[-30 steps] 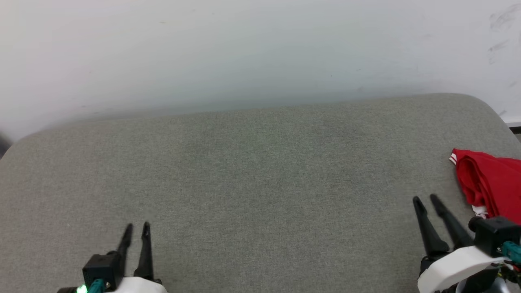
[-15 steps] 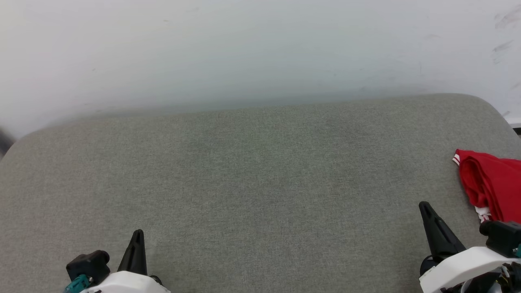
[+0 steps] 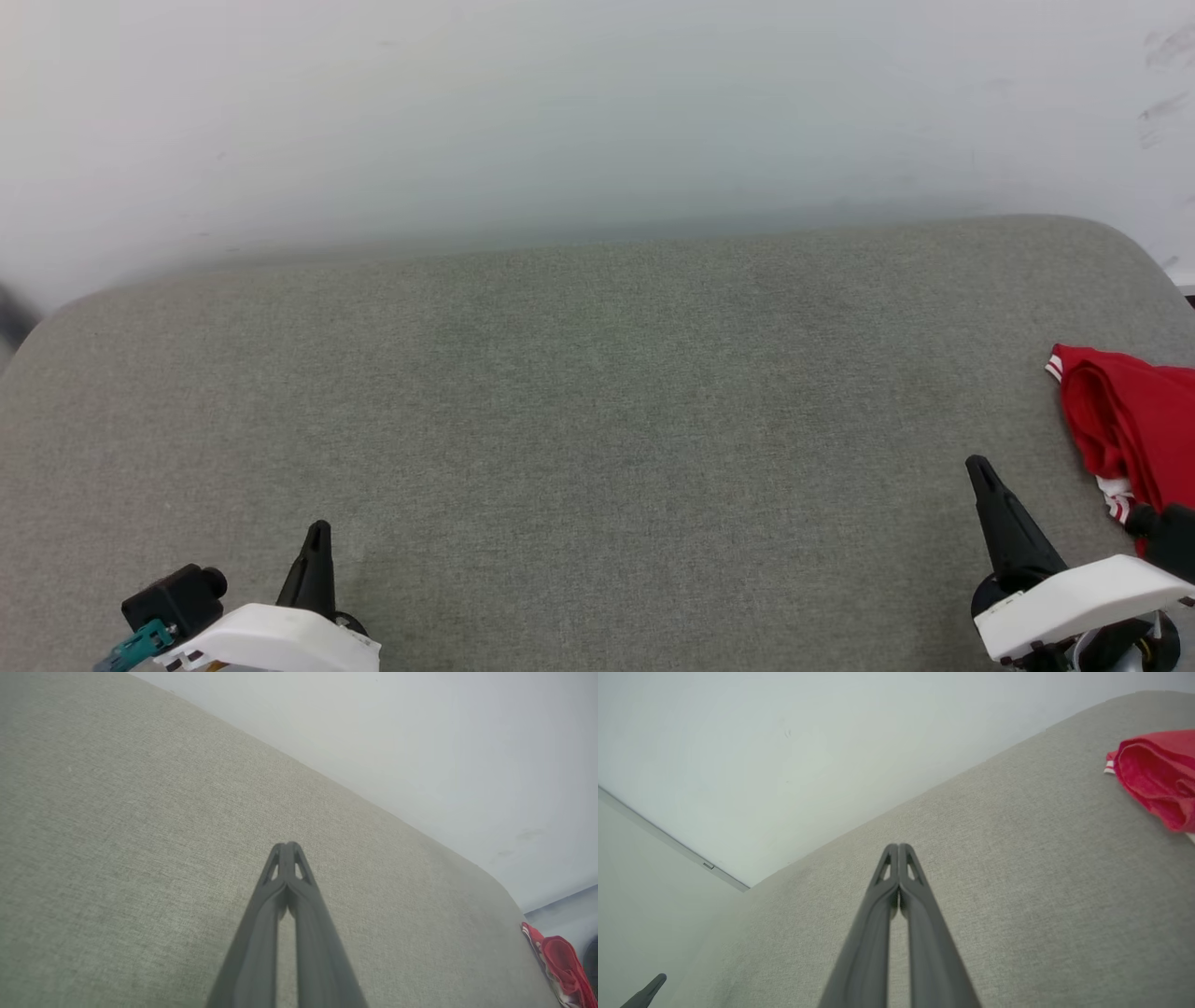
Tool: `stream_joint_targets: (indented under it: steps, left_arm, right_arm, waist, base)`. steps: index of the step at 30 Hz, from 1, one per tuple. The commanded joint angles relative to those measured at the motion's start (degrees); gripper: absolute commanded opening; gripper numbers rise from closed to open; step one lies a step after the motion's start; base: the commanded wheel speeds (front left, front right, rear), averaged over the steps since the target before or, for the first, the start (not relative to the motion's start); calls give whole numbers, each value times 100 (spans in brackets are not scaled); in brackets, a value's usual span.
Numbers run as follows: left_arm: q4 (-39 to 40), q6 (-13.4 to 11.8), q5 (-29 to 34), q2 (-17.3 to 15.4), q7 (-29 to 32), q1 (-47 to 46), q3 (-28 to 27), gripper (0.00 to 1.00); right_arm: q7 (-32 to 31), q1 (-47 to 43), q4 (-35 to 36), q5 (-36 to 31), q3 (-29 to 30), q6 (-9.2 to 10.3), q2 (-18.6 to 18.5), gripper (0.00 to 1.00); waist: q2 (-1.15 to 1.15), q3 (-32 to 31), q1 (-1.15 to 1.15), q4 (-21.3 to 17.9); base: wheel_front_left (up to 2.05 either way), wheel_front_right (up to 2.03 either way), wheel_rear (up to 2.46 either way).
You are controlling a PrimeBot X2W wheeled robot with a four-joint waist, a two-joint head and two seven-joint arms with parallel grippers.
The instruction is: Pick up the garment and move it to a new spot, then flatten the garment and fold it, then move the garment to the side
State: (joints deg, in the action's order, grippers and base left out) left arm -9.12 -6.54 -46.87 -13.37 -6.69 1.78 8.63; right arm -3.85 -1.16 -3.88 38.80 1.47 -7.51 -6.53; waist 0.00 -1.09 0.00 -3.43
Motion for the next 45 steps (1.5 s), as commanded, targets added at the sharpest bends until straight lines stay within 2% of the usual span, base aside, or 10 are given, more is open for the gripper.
stream_joint_targets:
  steps: [1, 18, 45]
  left_arm:
    - [38, 63, -191, 22, 38, -201, -96, 0]
    - [-80, 402, -1302, 249, 334, -356, -423, 0]
    - [-248, 822, -2667, 560, 713, -550, -848, 0]
  right_arm:
    - [-3, 187, 27, 228, 46, 1, 14, 0]
    - [-70, 345, -230, 1506, 163, 1, 101, 0]
    - [-161, 523, -553, 3088, 310, 2, 214, 0]
  waist:
    - [0, 2, 0, 6]
    - [0, 24, 0, 66]
    - [0, 58, 0, 158]
  base:
    - [0, 0, 0]
    - [0, 0, 0]
    - [0, 0, 0]
